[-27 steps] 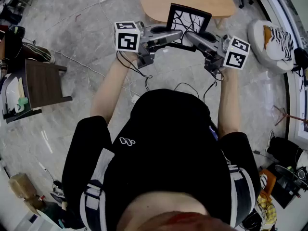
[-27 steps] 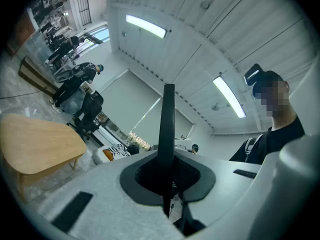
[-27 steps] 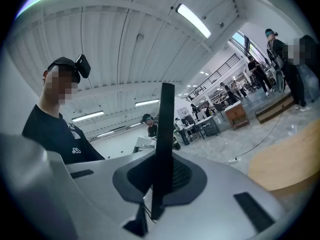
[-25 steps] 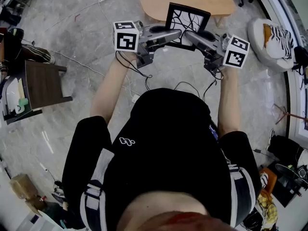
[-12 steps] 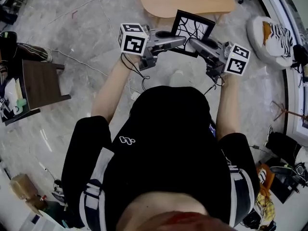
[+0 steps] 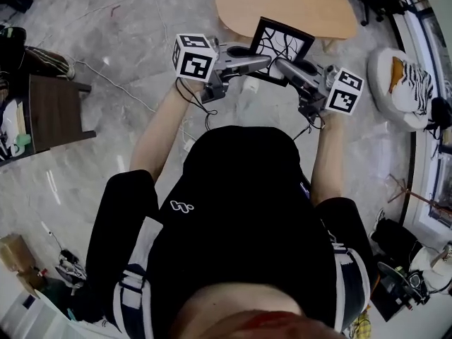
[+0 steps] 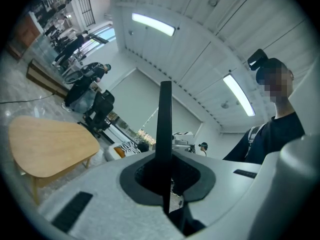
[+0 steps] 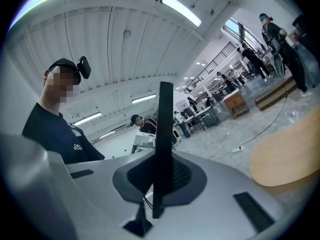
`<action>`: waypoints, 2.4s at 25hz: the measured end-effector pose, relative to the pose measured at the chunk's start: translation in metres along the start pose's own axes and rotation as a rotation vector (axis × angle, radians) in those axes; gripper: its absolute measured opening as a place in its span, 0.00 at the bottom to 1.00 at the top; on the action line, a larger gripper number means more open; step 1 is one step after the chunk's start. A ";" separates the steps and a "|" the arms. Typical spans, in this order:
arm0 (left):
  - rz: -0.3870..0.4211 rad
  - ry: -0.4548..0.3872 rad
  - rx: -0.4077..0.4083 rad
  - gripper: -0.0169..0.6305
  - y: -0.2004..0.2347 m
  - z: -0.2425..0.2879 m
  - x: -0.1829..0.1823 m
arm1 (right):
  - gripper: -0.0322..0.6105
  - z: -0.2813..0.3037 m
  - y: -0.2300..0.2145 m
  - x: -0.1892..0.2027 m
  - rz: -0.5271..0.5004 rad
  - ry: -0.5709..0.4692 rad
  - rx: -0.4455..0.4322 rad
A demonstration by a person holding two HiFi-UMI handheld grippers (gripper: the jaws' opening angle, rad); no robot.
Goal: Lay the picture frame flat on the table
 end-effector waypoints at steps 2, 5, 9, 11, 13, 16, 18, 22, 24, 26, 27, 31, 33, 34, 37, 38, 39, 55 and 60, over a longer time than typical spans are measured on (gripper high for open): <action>-0.006 -0.015 -0.042 0.06 0.026 -0.008 -0.015 | 0.09 0.016 -0.031 -0.007 0.013 0.005 -0.034; -0.027 -0.034 -0.077 0.06 0.069 -0.018 -0.041 | 0.09 0.040 -0.079 -0.021 0.035 0.014 -0.057; -0.042 -0.037 -0.078 0.07 0.135 -0.009 -0.087 | 0.08 0.051 -0.152 -0.050 0.054 0.009 -0.038; -0.050 -0.034 -0.062 0.07 0.169 0.013 -0.109 | 0.08 0.040 -0.191 -0.067 0.063 0.013 -0.014; -0.051 -0.032 -0.044 0.07 0.200 0.038 -0.135 | 0.08 0.026 -0.228 -0.089 0.061 0.016 0.006; -0.055 -0.038 -0.031 0.07 0.238 0.063 -0.176 | 0.08 0.017 -0.277 -0.124 0.058 0.025 0.017; -0.066 -0.043 -0.039 0.07 0.260 0.067 -0.199 | 0.08 0.023 -0.305 -0.142 0.066 0.030 0.013; -0.090 -0.036 -0.076 0.07 0.284 0.069 -0.206 | 0.08 0.026 -0.333 -0.142 0.092 0.016 0.005; -0.102 -0.039 -0.104 0.08 0.292 0.070 -0.204 | 0.09 0.027 -0.342 -0.137 0.108 0.003 0.002; -0.123 -0.044 -0.129 0.09 0.300 0.070 -0.202 | 0.08 0.028 -0.350 -0.132 0.130 -0.009 0.001; -0.139 -0.047 -0.138 0.09 0.304 0.070 -0.200 | 0.09 0.028 -0.354 -0.129 0.144 -0.015 0.000; -0.217 -0.061 -0.159 0.09 0.317 0.070 -0.184 | 0.09 0.027 -0.365 -0.111 0.214 -0.023 -0.006; -0.262 -0.070 -0.167 0.09 0.325 0.070 -0.176 | 0.09 0.026 -0.373 -0.103 0.250 -0.021 -0.007; -0.286 -0.074 -0.170 0.09 0.330 0.070 -0.172 | 0.09 0.026 -0.377 -0.098 0.270 -0.018 -0.006; -0.367 -0.081 -0.182 0.09 0.350 0.063 -0.158 | 0.09 0.035 -0.393 -0.079 0.347 -0.003 0.001; -0.395 -0.080 -0.187 0.09 0.359 0.058 -0.153 | 0.09 0.040 -0.400 -0.072 0.374 0.002 0.007; -0.420 -0.077 -0.192 0.09 0.370 0.053 -0.150 | 0.09 0.045 -0.409 -0.065 0.400 0.007 0.015; -0.652 -0.042 -0.278 0.12 0.498 0.008 -0.030 | 0.08 0.087 -0.496 0.090 0.688 0.054 0.078; -0.689 -0.064 -0.321 0.12 0.535 -0.008 0.006 | 0.08 0.104 -0.524 0.135 0.721 0.086 0.073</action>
Point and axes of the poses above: the fingertips, and each gripper's own axes: z forward along the fingers, y to its left, x out of its underside, the point moved 6 cm from there along -z, backward along the fingers, and after that the axes turned 5 degrees about -z, right-handed, at the moved point
